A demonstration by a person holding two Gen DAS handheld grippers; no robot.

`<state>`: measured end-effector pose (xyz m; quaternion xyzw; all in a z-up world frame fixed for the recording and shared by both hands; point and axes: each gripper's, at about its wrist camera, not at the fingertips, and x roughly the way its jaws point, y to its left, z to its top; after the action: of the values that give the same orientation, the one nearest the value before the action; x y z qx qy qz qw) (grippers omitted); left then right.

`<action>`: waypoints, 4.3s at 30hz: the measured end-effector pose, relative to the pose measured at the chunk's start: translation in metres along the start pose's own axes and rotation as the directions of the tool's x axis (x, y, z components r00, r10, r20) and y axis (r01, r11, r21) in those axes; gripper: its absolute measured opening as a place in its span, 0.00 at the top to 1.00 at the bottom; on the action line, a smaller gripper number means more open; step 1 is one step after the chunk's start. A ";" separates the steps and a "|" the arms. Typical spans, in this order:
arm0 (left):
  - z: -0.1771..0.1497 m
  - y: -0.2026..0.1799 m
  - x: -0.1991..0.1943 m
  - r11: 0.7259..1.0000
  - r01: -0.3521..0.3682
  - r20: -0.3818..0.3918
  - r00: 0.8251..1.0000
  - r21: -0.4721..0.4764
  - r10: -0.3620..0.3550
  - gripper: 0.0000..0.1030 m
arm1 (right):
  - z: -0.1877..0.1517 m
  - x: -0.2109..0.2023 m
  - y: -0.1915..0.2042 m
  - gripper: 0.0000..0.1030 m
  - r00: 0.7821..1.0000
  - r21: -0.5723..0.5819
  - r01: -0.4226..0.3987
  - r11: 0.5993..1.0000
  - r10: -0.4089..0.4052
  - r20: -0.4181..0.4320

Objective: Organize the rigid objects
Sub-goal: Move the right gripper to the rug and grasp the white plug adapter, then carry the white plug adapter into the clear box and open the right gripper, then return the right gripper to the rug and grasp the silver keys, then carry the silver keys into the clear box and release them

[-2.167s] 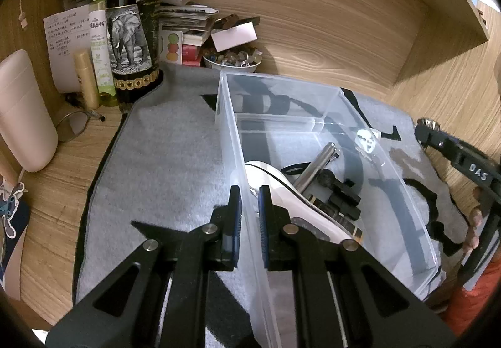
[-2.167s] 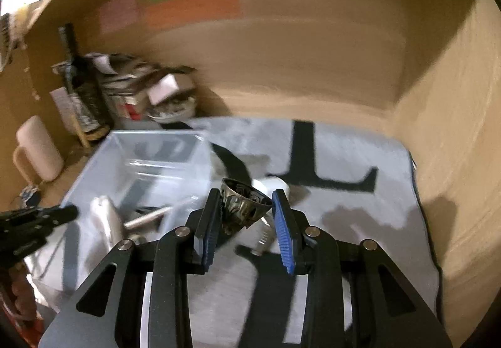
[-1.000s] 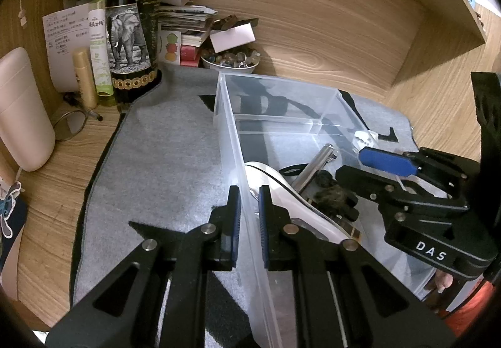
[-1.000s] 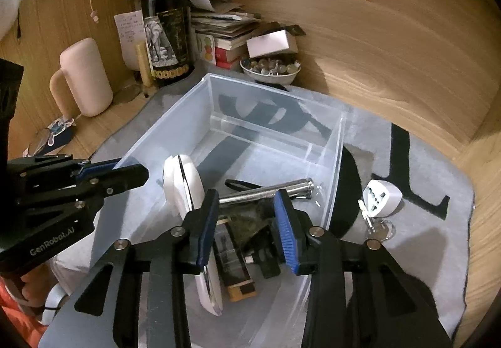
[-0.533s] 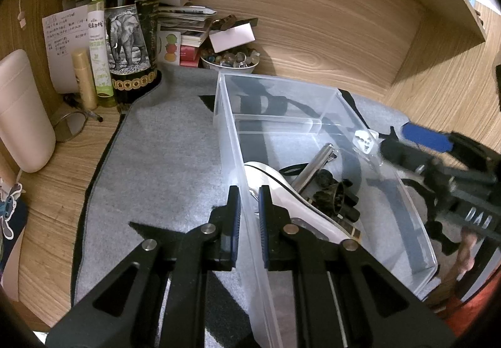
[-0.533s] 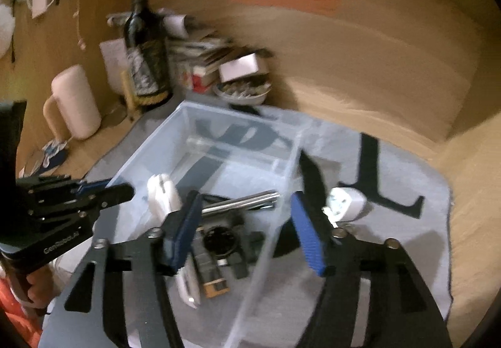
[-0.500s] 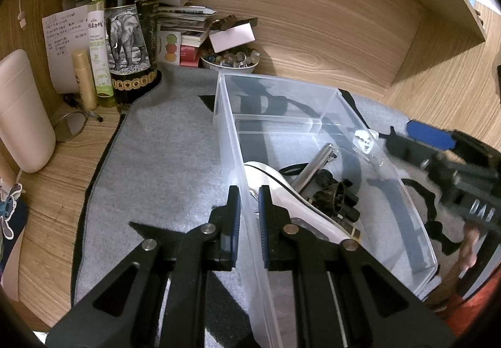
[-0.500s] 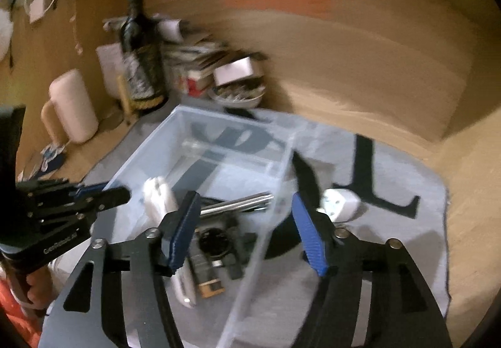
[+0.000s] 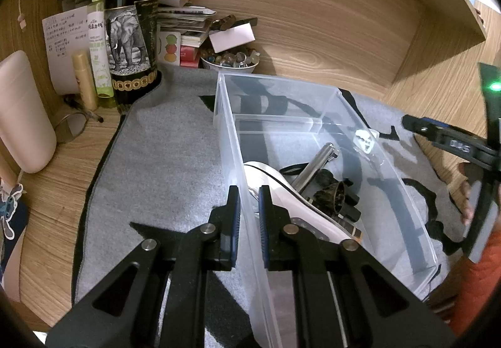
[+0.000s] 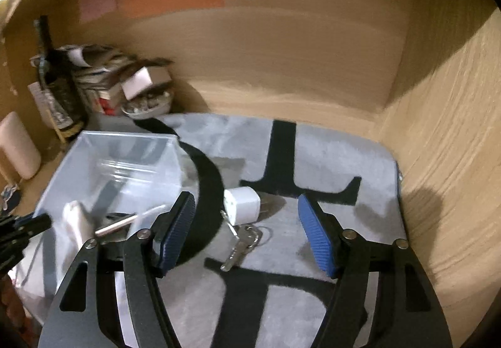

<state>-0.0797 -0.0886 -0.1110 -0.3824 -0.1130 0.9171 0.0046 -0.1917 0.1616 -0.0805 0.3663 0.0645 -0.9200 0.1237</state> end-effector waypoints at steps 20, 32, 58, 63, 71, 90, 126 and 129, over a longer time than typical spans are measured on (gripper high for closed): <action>0.000 -0.001 0.000 1.000 -0.002 0.001 1.000 0.003 0.002 0.90 | -0.006 0.072 -0.001 0.69 0.991 -0.042 -0.047 0.998 0.041 -0.128; 0.002 0.001 0.000 1.000 -0.002 0.002 1.000 0.004 0.002 0.90 | 0.009 0.008 0.014 0.69 0.998 -0.110 -0.065 0.992 0.066 0.010; 0.005 0.004 0.002 1.000 0.001 0.004 1.000 0.009 -0.001 0.90 | -0.011 0.010 0.130 0.69 0.974 -0.397 -0.225 0.890 0.197 -0.109; 0.005 0.003 0.002 1.000 0.000 0.006 1.000 0.005 0.000 0.90 | -0.012 0.012 0.130 0.69 0.973 -0.390 -0.230 0.892 0.197 -0.122; 0.004 0.003 0.002 1.000 -0.001 0.006 1.000 0.007 0.001 0.90 | -0.006 0.000 0.114 0.63 0.976 -0.334 -0.216 0.917 0.197 -0.091; 0.005 0.006 0.006 1.000 -0.007 0.004 1.000 0.012 0.007 0.90 | 0.018 -0.017 0.018 0.49 0.999 -0.128 -0.024 0.992 0.028 0.032; 0.004 0.004 0.005 1.000 -0.009 0.006 1.000 0.015 0.009 0.90 | -0.040 0.047 -0.004 0.78 0.986 -0.036 -0.040 0.999 0.034 -0.162; 0.003 0.003 0.005 1.000 -0.010 0.006 1.000 0.015 0.010 0.90 | -0.033 0.035 -0.001 0.78 0.992 -0.047 -0.036 0.998 0.030 -0.122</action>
<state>-0.0853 -0.0922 -0.1129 -0.3802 -0.1042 0.9190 0.0028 -0.1943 0.1634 -0.1285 0.4191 0.0883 -0.8921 0.1437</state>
